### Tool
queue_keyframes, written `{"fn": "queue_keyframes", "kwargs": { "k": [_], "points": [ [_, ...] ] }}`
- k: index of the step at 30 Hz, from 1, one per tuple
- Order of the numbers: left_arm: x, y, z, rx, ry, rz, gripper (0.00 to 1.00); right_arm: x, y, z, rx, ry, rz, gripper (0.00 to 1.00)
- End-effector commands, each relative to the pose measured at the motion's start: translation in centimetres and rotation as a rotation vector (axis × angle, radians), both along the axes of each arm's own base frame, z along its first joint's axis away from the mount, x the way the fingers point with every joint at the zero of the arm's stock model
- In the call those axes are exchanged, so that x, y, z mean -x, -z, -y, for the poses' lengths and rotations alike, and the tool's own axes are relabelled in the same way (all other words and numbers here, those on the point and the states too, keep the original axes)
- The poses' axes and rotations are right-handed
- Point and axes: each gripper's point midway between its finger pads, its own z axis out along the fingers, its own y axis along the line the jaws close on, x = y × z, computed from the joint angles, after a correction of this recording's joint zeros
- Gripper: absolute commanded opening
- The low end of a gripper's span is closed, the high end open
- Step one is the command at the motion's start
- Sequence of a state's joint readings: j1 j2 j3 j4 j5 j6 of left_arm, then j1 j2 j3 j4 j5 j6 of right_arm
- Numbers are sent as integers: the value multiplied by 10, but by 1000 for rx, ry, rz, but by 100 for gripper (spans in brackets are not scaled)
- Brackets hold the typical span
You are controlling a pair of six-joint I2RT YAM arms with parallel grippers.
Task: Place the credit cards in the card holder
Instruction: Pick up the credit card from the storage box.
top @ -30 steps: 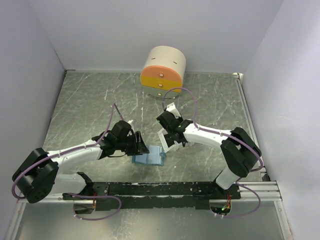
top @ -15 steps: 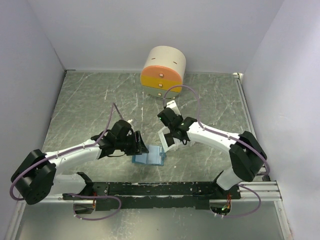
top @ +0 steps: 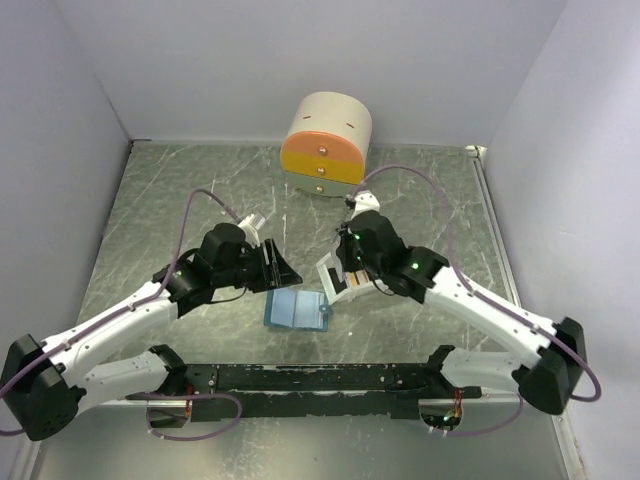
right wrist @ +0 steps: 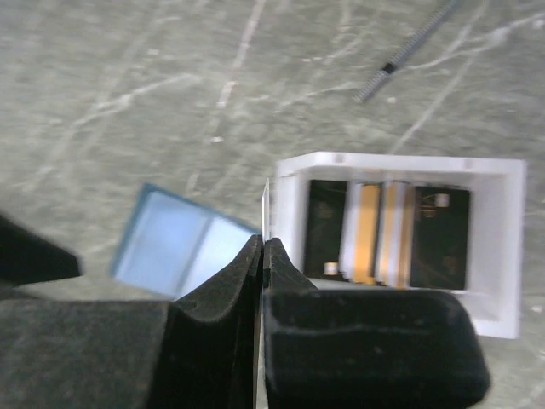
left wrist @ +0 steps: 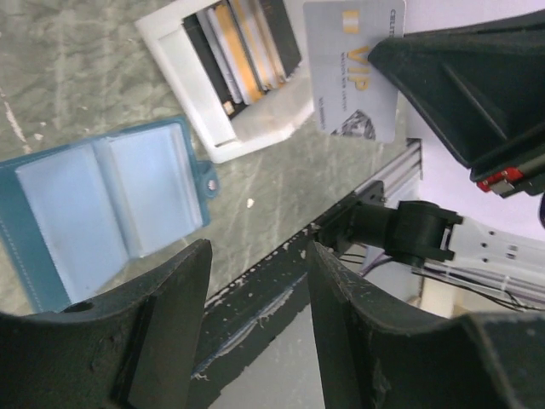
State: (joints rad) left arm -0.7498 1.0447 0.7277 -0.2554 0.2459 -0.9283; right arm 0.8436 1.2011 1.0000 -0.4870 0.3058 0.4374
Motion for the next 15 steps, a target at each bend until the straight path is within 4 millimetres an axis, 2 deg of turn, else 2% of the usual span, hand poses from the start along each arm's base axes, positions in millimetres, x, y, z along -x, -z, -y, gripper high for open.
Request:
{"fn": "queue_keyframes", "kwargs": {
  "k": [1, 7, 9, 12, 15],
  "points": [
    [13, -28, 10, 123, 38, -17, 61, 28, -31, -31, -327, -81, -25, 0],
    [26, -55, 15, 287, 63, -10, 63, 53, -76, -42, -658, -131, -4, 0],
    [28, -65, 15, 336, 72, 11, 64, 61, -85, -48, -737, -180, -5, 0],
    [29, -72, 16, 357, 74, 23, 64, 68, -93, -53, -797, -209, -21, 0],
    [30, -77, 19, 391, 89, 31, 64, 75, -92, -60, -862, -236, -58, 0]
  ]
}}
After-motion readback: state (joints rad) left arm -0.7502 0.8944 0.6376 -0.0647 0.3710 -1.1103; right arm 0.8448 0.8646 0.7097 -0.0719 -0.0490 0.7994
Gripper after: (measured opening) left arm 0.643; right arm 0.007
